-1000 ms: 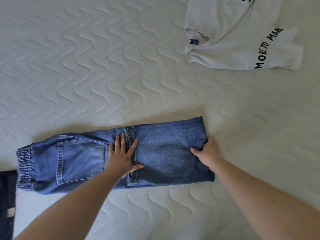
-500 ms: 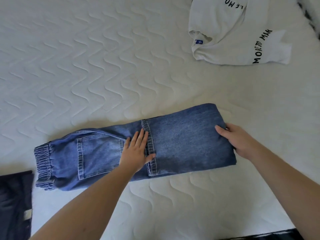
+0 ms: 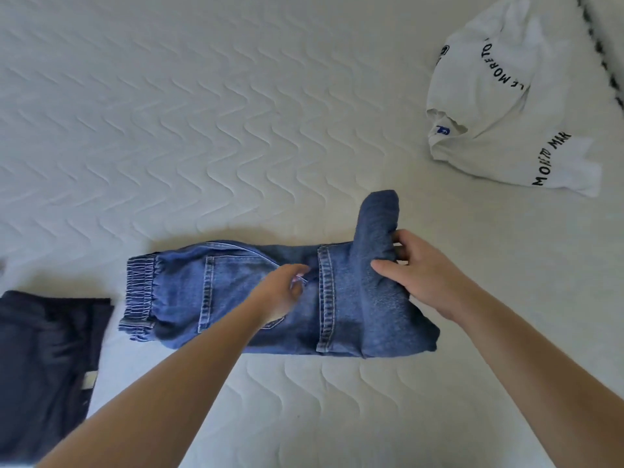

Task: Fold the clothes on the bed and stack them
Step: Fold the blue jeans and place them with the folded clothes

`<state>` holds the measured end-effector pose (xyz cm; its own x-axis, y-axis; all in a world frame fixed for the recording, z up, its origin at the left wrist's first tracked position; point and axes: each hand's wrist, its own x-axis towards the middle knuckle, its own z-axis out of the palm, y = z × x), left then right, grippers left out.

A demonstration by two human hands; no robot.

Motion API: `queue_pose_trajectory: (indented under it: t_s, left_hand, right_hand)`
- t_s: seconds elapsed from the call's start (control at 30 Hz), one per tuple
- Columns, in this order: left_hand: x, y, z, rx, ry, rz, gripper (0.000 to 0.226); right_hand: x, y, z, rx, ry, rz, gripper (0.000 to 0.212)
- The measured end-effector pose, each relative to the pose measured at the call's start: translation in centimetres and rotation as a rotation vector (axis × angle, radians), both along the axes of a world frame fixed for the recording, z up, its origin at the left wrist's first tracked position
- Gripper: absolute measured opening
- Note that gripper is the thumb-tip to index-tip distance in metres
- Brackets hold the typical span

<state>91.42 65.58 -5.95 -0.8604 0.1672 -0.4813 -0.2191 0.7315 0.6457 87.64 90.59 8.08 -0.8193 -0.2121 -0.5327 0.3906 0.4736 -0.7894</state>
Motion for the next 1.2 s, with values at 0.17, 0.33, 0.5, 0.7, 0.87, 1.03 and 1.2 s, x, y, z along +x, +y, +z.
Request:
queue_pose_trajectory:
  t_s: [0.17, 0.33, 0.5, 0.7, 0.87, 1.03, 1.2]
  left_hand:
    - [0.9, -4.4, 2.8, 0.252, -0.022, 0.344, 0.038]
    - [1.2, -8.3, 5.7, 0.628, -0.085, 0.647, 0.043]
    - [2.3, -12.3, 6.5, 0.791, -0.218, 0.776, 0.038]
    - [4.4, -16.9, 5.0, 0.845, -0.268, 0.956, 0.035]
    - [6.1, -20.0, 3.5, 0.839, -0.313, 1.047, 0.035]
    - [7.3, -21.7, 1.8, 0.746, -0.393, 1.124, 0.031]
    - [7.2, -21.8, 0.2, 0.388, -0.336, 0.912, 0.047]
  right_hand:
    - [-0.5, -7.5, 0.7, 0.004, 0.062, 0.038, 0.030]
    - [-0.4, -14.7, -0.1, 0.001, 0.126, 0.094, 0.027]
    - [0.3, -20.8, -1.6, 0.018, 0.120, 0.179, 0.026]
    - [1.7, -26.8, -5.0, 0.046, 0.082, 0.250, 0.022]
    - [3.3, -30.9, -8.6, 0.073, 0.076, 0.280, 0.021]
    - [4.9, -32.2, -10.9, 0.057, -0.030, 0.356, 0.023]
    - [4.3, -27.2, -11.6, 0.062, -0.003, 0.339, 0.030]
